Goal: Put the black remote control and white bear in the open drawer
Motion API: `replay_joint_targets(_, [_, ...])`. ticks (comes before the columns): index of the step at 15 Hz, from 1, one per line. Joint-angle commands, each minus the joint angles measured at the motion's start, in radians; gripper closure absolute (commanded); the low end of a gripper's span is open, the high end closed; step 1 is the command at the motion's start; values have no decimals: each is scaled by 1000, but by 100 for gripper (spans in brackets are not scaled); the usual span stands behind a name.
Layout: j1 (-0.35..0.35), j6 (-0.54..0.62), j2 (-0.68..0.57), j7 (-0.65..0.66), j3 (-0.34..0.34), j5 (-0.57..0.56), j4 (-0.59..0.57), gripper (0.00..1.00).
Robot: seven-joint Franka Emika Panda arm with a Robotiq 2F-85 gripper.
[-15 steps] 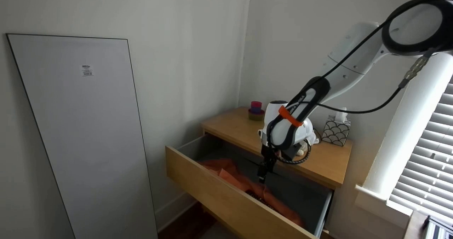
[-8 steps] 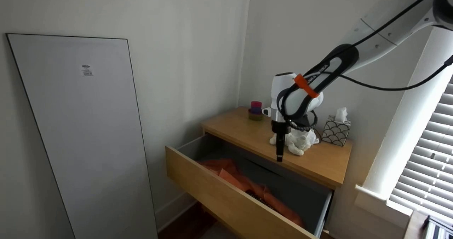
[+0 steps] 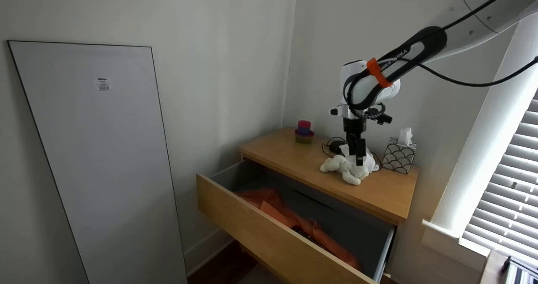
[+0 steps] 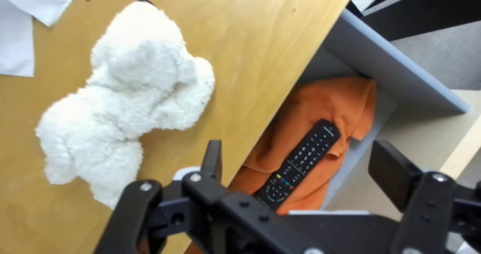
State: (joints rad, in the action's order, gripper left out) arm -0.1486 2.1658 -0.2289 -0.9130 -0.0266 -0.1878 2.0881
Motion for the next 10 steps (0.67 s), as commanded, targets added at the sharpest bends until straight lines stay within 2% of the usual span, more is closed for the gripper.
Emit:
replay_joint_targets(1, [-43,-53,-24,-114,-41,15,-87,0])
replay_joint_targets(5, [-81,-44,-89,-110,-68,97,-153,0])
replay_joint_targets(10, [-101,67,-179,-36,-55,235,-184,0])
